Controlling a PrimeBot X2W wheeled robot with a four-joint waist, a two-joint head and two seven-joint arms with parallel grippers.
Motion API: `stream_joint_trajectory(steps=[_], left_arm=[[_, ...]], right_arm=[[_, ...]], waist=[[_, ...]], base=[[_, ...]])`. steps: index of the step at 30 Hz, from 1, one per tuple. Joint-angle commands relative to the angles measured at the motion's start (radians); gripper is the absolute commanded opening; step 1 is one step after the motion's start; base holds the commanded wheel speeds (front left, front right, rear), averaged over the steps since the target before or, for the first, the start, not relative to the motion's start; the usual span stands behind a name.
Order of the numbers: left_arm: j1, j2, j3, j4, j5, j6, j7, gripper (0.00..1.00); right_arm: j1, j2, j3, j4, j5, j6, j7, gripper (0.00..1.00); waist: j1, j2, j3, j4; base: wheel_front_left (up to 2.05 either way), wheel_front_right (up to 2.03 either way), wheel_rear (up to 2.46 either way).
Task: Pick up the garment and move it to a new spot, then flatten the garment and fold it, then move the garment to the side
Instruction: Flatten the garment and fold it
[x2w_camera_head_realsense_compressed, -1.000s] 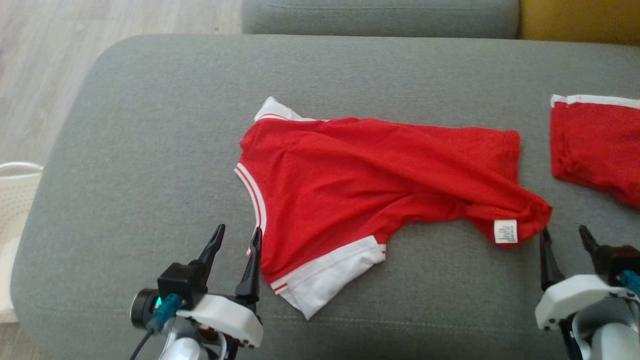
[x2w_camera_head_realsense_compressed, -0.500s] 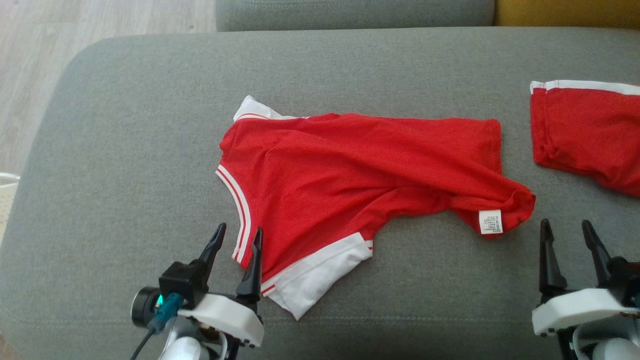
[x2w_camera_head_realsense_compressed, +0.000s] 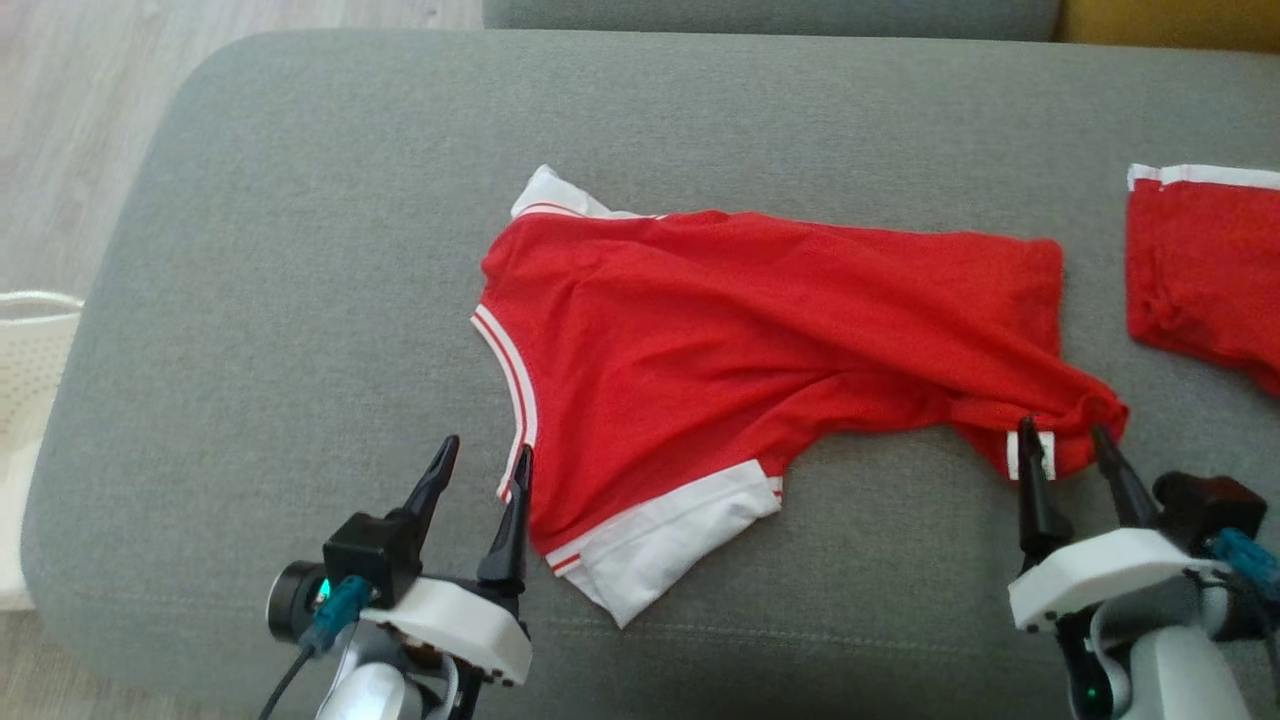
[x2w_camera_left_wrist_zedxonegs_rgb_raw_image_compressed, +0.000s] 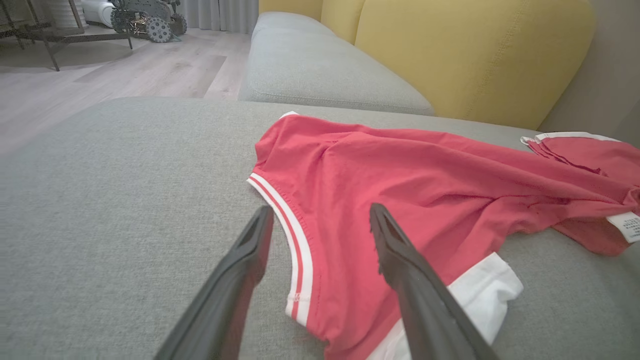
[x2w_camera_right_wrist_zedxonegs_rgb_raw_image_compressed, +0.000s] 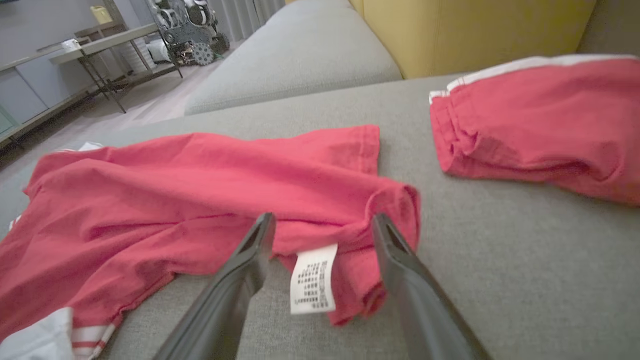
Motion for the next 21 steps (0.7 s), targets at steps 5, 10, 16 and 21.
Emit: stream_joint_trajectory(steps=[5, 10, 16, 21], left_arm=[[-0.045, 0.000, 0.028, -0.027, 0.001, 0.000, -0.012, 1.00], [-0.046, 0.000, 0.028, -0.030, 0.001, -0.001, -0.012, 1.00], [-0.050, 0.000, 0.029, -0.028, -0.001, 0.002, -0.012, 1.00], [-0.046, 0.000, 0.035, -0.026, -0.001, 0.005, -0.012, 1.00]], right_arm=[[-0.049, -0.006, 0.018, 0.032, 0.040, 0.006, 0.008, 1.00], [-0.069, -0.006, 0.027, 0.072, 0.075, 0.006, 0.006, 1.00], [-0.088, -0.006, 0.052, 0.103, 0.101, 0.006, 0.012, 0.00], [-0.085, -0.006, 0.039, 0.100, 0.083, 0.006, 0.009, 0.00]], waist=[[0.0000, 0.0000, 0.006, 0.019], [0.0000, 0.0000, 0.012, 0.026], [0.0000, 0.0000, 0.016, 0.026], [0.0000, 0.0000, 0.005, 0.009]], base=[[0.00, 0.00, 0.00], [0.00, 0.00, 0.00], [0.00, 0.00, 0.00], [0.00, 0.00, 0.00]])
